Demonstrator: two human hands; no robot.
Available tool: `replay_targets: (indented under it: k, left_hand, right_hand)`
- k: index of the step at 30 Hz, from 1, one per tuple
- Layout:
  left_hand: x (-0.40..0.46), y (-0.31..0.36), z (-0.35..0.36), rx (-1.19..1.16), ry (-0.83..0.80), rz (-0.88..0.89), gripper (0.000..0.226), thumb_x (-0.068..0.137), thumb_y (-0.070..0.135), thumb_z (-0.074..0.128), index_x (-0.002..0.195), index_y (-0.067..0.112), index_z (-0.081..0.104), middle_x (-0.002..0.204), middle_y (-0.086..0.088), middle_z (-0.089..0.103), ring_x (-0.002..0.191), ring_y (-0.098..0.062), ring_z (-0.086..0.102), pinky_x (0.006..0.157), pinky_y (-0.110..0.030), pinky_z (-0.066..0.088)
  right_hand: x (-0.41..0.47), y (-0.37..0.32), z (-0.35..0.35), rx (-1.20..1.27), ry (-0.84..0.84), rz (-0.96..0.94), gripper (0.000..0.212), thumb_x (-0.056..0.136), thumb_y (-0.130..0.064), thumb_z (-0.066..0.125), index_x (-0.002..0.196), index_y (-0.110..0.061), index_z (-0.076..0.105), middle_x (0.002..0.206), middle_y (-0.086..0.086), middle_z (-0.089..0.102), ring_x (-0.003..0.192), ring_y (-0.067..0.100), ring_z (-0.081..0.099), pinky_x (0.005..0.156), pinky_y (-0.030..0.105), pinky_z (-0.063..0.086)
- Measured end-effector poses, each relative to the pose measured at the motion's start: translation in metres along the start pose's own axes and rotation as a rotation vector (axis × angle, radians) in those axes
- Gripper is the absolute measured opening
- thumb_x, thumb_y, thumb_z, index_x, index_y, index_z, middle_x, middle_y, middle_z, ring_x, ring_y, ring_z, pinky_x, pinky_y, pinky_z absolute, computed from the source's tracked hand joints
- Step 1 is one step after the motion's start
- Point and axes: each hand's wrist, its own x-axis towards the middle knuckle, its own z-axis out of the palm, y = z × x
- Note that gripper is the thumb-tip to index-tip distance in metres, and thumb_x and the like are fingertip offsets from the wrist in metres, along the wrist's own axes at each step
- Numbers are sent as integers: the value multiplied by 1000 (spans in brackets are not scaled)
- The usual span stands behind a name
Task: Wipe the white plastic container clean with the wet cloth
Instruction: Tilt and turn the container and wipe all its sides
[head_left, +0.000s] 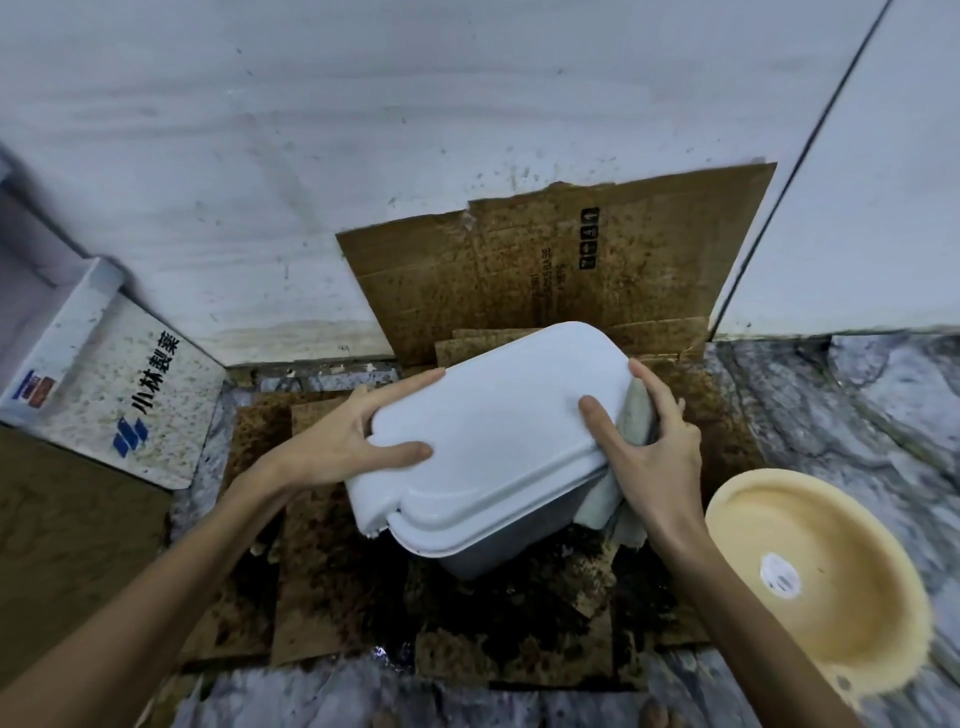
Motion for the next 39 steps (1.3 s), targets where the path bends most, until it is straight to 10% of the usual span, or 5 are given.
replay_targets:
  k: [6, 24, 28, 34, 39]
  left_hand:
    - [-17, -24, 0, 90, 99, -73, 90, 81, 71, 77, 157, 65, 30, 150, -5, 49, 138, -26, 47, 113, -46, 49]
    - [-56, -8, 108, 86, 799, -343, 78, 82, 82, 61, 152, 73, 28, 155, 6, 18, 129, -24, 46, 103, -41, 47]
    - [-54, -5, 124, -37, 828, -362, 75, 86, 81, 56, 147, 83, 12, 142, 0, 29, 101, 3, 48, 76, -18, 41]
    - [-55, -9, 105, -72, 789, -319, 88, 67, 87, 61, 148, 78, 27, 131, 2, 44, 121, -18, 46, 104, -46, 49]
    - [-47, -12, 77, -70, 690, -192, 84, 78, 75, 69, 153, 69, 32, 143, -5, 52, 133, -22, 53, 110, -53, 51]
  right_hand:
    - [8, 20, -19, -174, -124, -67, 49, 102, -65, 47, 151, -62, 43, 152, 7, 53, 149, 12, 31, 121, 51, 35]
    - [114, -39, -13, -673, -819, -302, 59, 94, -73, 43, 151, -68, 35, 143, 3, 43, 137, 26, 37, 113, 43, 33]
    - [113, -34, -15, -573, -845, -245, 64, 88, -79, 54, 146, -78, 27, 127, -9, 51, 124, 18, 45, 102, 42, 42]
    - [111, -34, -16, -461, -818, -219, 64, 86, -74, 64, 145, -74, 38, 107, -39, 57, 103, 0, 56, 85, 26, 42]
    - [94, -30, -29, -324, -729, -198, 64, 87, -67, 71, 145, -69, 44, 141, -4, 65, 125, 17, 63, 106, 51, 53]
